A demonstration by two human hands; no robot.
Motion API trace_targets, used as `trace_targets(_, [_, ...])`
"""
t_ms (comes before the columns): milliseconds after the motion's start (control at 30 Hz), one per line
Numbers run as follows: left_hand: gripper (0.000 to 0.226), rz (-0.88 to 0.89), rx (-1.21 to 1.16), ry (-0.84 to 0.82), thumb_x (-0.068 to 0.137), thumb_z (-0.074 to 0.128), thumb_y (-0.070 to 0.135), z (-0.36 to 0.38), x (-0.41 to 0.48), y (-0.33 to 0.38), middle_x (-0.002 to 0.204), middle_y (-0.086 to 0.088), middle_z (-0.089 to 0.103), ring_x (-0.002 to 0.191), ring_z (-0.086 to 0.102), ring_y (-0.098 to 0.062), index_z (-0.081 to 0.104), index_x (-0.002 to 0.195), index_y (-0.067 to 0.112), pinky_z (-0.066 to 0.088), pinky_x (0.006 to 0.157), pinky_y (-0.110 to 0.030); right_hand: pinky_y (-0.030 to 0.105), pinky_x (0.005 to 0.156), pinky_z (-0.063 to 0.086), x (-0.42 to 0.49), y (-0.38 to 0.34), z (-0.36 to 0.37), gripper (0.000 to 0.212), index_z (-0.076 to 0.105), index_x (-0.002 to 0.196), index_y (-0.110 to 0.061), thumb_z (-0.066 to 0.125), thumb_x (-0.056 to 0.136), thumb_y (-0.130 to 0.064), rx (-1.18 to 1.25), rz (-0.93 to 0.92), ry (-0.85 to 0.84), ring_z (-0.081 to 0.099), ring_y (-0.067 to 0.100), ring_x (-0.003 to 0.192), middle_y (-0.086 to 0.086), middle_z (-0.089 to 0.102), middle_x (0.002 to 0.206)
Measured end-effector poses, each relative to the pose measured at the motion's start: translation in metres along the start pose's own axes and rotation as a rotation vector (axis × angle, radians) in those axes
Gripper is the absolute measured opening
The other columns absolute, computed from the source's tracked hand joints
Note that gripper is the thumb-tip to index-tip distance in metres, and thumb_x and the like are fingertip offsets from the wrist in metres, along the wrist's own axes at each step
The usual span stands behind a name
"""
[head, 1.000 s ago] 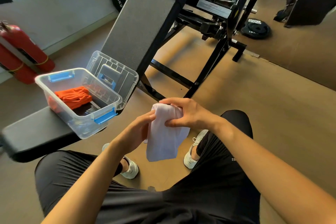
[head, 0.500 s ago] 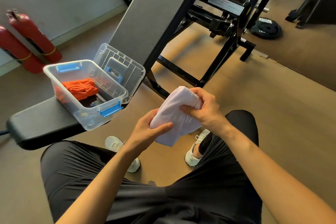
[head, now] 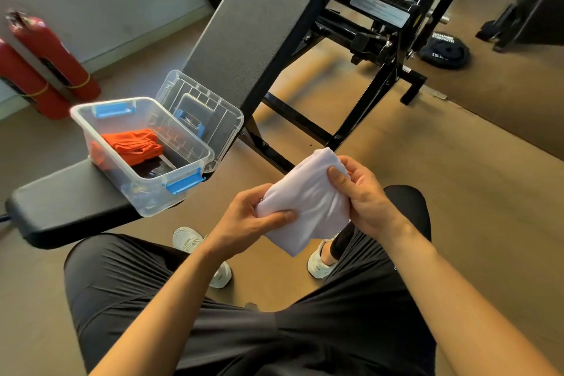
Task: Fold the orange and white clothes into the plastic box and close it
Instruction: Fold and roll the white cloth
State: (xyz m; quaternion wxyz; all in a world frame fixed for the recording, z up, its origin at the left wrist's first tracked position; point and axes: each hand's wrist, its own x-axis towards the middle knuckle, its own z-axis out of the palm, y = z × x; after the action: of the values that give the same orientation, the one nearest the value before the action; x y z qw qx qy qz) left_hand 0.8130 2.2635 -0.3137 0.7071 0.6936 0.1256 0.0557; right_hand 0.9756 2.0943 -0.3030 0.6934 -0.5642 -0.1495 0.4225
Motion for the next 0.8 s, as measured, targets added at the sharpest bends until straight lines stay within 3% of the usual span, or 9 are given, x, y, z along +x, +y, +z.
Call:
trace_targets(167, [0.036,0.017,-0.052,0.056,0.086,0.074,0.004,0.000,-0.004,0.001,0.102,-0.009,0.071,0.092,0.070,-0.022,0.060,0.119,0.008,0.060,0.074,-0.033,0.040,0.083,0.058,0.004,0.019,0.006,0.044,0.061,0.120,-0.007,0.068,0.089,-0.036,-0.177,-0.028,0.177,0.068,0.030,0.098,0.020,0.070,0.110])
trace_targets(333, [0.035,0.060,0.013,0.144,0.085,0.075,0.002,-0.002,-0.007,-0.002,0.097,-0.008,0.072,0.086,0.070,-0.016,0.061,0.115,0.012,0.058,0.068,-0.026,0.023,0.098,0.049,-0.012,0.025,0.019,0.062,0.048,0.141,-0.035,0.074,0.086,-0.044,-0.645,-0.256,0.362,0.052,0.007,0.123,-0.007,0.052,0.134])
trace_targets(433, [0.034,0.070,0.005,0.190,0.085,0.074,0.002,0.000,-0.007,0.000,0.101,-0.010,0.071,0.090,0.072,-0.020,0.061,0.116,0.011,0.059,0.067,-0.025,0.018,0.098,0.050,-0.025,0.028,0.040,0.076,0.040,0.147,-0.041,0.077,0.081,-0.050,-0.707,-0.369,0.201,0.046,0.003,0.129,-0.010,0.045,0.140])
trace_targets(567, [0.037,0.089,0.017,0.076,0.087,0.073,0.004,0.002,-0.007,0.001,0.108,-0.014,0.069,0.098,0.072,-0.031,0.060,0.121,0.011,0.062,0.075,-0.031,0.024,0.093,0.056,-0.028,0.035,0.055,0.092,0.027,0.150,-0.052,0.080,0.075,-0.053,-0.803,-0.316,0.041,0.047,0.006,0.127,-0.013,0.039,0.145])
trace_targets(700, [0.049,0.085,0.078,-0.146,0.088,0.072,-0.002,-0.010,-0.013,-0.002,0.114,-0.010,0.066,0.100,0.068,-0.032,0.055,0.132,0.014,0.062,0.082,-0.043,0.030,0.100,0.054,-0.027,0.024,0.051,0.081,0.047,0.139,-0.048,0.088,0.069,-0.045,-0.777,-0.293,-0.078,0.052,0.001,0.125,-0.021,0.051,0.140])
trace_targets(800, [0.058,0.054,0.178,-0.212,0.087,0.074,-0.002,-0.017,-0.016,-0.004,0.123,-0.005,0.066,0.109,0.065,-0.024,0.054,0.139,0.018,0.058,0.090,-0.046,0.035,0.089,0.060,-0.026,0.022,0.043,0.060,0.061,0.120,-0.038,0.091,0.068,-0.034,-0.770,-0.229,-0.084,0.064,0.006,0.110,-0.018,0.064,0.120])
